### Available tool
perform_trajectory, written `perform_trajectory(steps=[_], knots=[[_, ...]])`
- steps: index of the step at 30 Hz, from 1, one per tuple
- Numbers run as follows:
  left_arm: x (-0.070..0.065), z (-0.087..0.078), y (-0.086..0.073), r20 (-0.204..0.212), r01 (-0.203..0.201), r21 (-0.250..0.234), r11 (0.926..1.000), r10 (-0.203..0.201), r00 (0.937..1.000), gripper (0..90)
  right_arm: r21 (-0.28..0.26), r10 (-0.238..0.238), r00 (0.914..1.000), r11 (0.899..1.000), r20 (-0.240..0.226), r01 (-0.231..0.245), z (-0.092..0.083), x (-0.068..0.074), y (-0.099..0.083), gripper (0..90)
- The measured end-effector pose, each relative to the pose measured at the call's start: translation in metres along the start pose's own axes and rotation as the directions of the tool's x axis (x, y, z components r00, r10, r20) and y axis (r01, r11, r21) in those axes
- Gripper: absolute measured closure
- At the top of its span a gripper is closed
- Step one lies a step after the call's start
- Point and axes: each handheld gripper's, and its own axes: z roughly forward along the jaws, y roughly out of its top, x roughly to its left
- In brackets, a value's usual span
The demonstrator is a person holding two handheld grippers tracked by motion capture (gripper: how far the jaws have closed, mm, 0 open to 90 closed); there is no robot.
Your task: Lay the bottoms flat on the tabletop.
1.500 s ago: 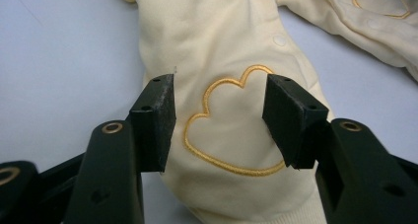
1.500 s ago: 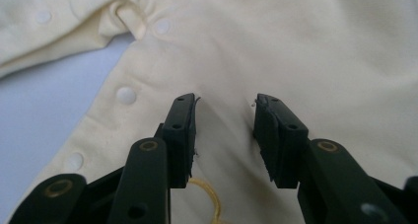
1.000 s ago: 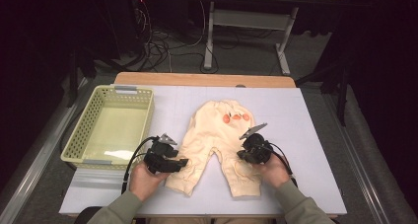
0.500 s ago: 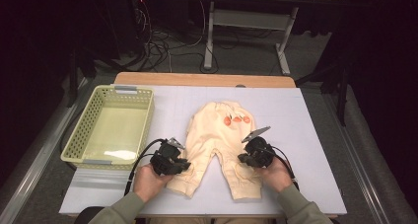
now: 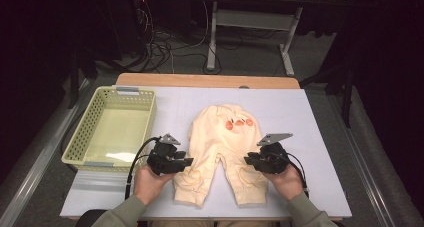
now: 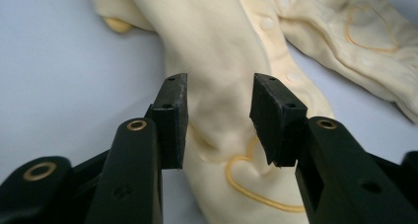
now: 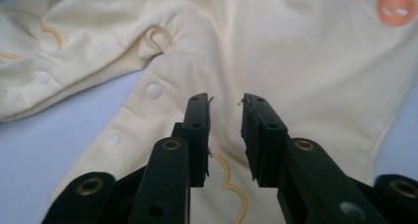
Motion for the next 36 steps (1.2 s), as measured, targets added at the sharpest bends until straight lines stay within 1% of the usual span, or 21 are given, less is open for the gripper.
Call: perform_trajectory(steps=[2,4,6,7,8,9,11,14,16,17,19,21,25,26,27,29,30,31,32,34,36], knots=[[-0.006,0.0,-0.001,0.006,-0.02,-0.001,0.9998,0.02,0.9998,56.7,-0.004,0.005,0.9999,1.0,-0.01,-0.005,-0.002,0.002,-0.003,68.4],[-0.007,-0.001,-0.001,0.001,-0.02,-0.009,0.9998,0.02,0.9998,56.6,-0.014,0.003,1.0,1.0,-0.009,-0.003,-0.002,0.003,-0.006,67.9],[-0.004,-0.003,-0.001,0.008,0.001,-0.026,0.9997,-0.001,1.0,56.6,-0.025,0.004,0.9999,1.0,-0.01,-0.004,-0.003,0.002,-0.007,67.2],[-0.002,-0.004,-0.002,0.007,0.02,-0.047,0.9987,-0.019,0.9998,56.7,-0.033,0.02,0.9998,0.999,-0.01,-0.02,-0.004,0.002,-0.008,66.9],[0.001,-0.008,-0.002,0.001,0.032,-0.069,0.9971,-0.032,0.9995,56.7,-0.052,0.02,0.9997,0.998,-0.011,-0.021,-0.005,0.002,-0.008,66.8],[0.003,-0.011,-0.002,-0.004,0.048,-0.093,0.9945,-0.049,0.9988,56.7,-0.077,0.026,0.9996,0.997,-0.011,-0.027,-0.008,0.001,-0.009,66.6],[0.008,-0.016,-0.002,-0.03,0.078,-0.142,0.9868,-0.083,0.9961,56.7,-0.122,0.029,0.9995,0.992,-0.01,-0.03,-0.014,0.001,-0.011,66.4],[0.015,-0.023,0.001,-0.071,0.106,-0.184,0.9772,-0.121,0.9902,56.8,-0.189,0.04,0.9992,0.981,-0.006,-0.04,-0.025,0.001,-0.016,66.1],[0.017,-0.026,0.005,-0.102,0.1,-0.21,0.9726,-0.123,0.9871,57.0,-0.235,0.042,0.9991,0.971,0.003,-0.04,-0.031,0.0,-0.022,65.7],[0.017,-0.026,0.005,-0.102,0.1,-0.21,0.9726,-0.123,0.9871,57.4,-0.251,0.048,0.9988,0.967,0.004,-0.045,-0.035,0.001,-0.027,65.6],[0.021,-0.028,0.01,-0.109,0.107,-0.225,0.9685,-0.135,0.9848,57.7,-0.258,0.049,0.9988,0.965,0.008,-0.045,-0.037,0.001,-0.03,65.6],[0.027,-0.028,0.016,-0.116,0.136,-0.234,0.9626,-0.167,0.9791,59.4,-0.267,0.051,0.9987,0.963,0.008,-0.047,-0.041,0.0,-0.035,65.6],[0.038,-0.023,0.027,-0.132,0.171,-0.244,0.9546,-0.207,0.9694,59.4,-0.294,0.068,0.9976,0.954,-0.006,-0.067,-0.046,-0.003,-0.04,65.0],[0.04,-0.021,0.03,-0.136,0.179,-0.245,0.9529,-0.216,0.9668,59.4,-0.297,0.067,0.9977,0.953,-0.006,-0.066,-0.046,-0.003,-0.04,64.9],[0.042,-0.018,0.033,-0.128,0.193,-0.243,0.9506,-0.228,0.9651,59.4,-0.297,0.065,0.9979,0.953,-0.004,-0.063,-0.046,-0.003,-0.04,64.8],[0.044,-0.013,0.036,-0.126,0.218,-0.243,0.9452,-0.253,0.9591,59.4,-0.296,0.061,0.9982,0.953,0.001,-0.058,-0.046,-0.003,-0.041,64.6],[0.046,-0.012,0.038,-0.13,0.223,-0.243,0.9441,-0.259,0.957,59.2,-0.298,0.067,0.9977,0.952,-0.004,-0.066,-0.046,-0.003,-0.041,64.6],[0.046,-0.012,0.038,-0.13,0.223,-0.243,0.9441,-0.259,0.957,58.8,-0.298,0.067,0.9977,0.952,-0.004,-0.066,-0.046,-0.003,-0.041,64.6],[0.047,-0.012,0.039,-0.131,0.229,-0.247,0.9416,-0.267,0.9548,58.8,-0.302,0.065,0.9979,0.951,-0.005,-0.064,-0.047,-0.004,-0.042,64.6],[0.049,-0.012,0.041,-0.136,0.249,-0.246,0.9365,-0.288,0.9478,55.7,-0.303,0.07,0.9976,0.951,-0.006,-0.068,-0.047,-0.004,-0.043,64.4],[0.051,-0.012,0.044,-0.153,0.257,-0.235,0.9375,-0.296,0.9428,51.1,-0.302,0.068,0.9976,0.951,-0.006,-0.067,-0.047,-0.005,-0.043,64.3]])
